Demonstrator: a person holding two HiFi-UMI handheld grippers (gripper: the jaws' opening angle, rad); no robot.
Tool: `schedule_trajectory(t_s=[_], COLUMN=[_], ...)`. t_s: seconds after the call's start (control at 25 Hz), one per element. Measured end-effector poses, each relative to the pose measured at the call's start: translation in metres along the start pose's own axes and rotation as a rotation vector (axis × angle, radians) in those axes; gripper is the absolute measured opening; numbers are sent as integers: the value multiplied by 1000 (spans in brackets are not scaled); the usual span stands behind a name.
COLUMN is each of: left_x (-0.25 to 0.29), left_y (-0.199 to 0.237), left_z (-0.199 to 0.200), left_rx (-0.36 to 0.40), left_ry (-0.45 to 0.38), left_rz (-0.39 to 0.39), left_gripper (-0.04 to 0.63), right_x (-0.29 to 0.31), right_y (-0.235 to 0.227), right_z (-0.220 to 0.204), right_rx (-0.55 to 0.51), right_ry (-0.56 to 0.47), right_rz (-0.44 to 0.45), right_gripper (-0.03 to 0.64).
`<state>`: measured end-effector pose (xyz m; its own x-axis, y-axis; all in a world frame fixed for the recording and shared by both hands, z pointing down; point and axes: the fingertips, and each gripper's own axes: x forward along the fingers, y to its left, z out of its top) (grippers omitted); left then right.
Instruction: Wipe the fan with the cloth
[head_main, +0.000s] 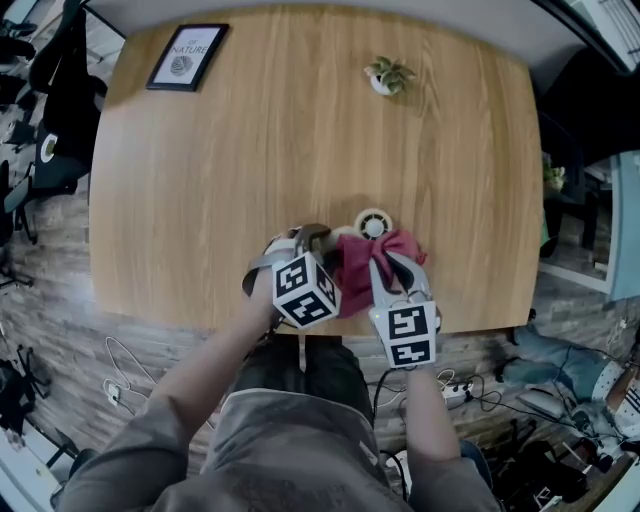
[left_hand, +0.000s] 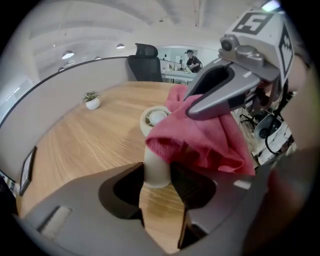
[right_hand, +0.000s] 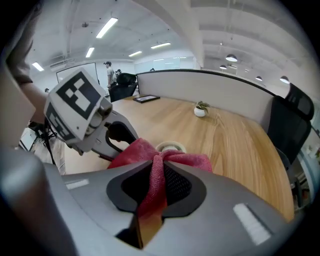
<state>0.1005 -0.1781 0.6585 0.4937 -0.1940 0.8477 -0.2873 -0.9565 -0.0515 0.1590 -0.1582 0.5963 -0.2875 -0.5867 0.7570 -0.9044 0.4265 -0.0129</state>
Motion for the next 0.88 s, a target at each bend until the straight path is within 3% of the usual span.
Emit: schedule_trajectory(t_s=[0.16, 0.28, 0.68, 0.88], left_x=[1, 1, 0, -13], left_y=[-2, -3, 1, 5], left_z=[-1, 1, -3, -12], left_rx=[100, 100, 72, 69], left_ry=[23, 19, 22, 29], left_rz=[38, 40, 56, 92], left_gripper=[173, 173, 173, 178], right_x=[21, 40, 14, -27], right_y=[12, -3, -74, -94], right_z=[28, 35, 30, 34], right_rx=[-85, -117, 5, 89], right_ry=[-24, 2, -21, -102], right_rz=[40, 5, -203, -266], right_gripper=[66, 66, 66, 65])
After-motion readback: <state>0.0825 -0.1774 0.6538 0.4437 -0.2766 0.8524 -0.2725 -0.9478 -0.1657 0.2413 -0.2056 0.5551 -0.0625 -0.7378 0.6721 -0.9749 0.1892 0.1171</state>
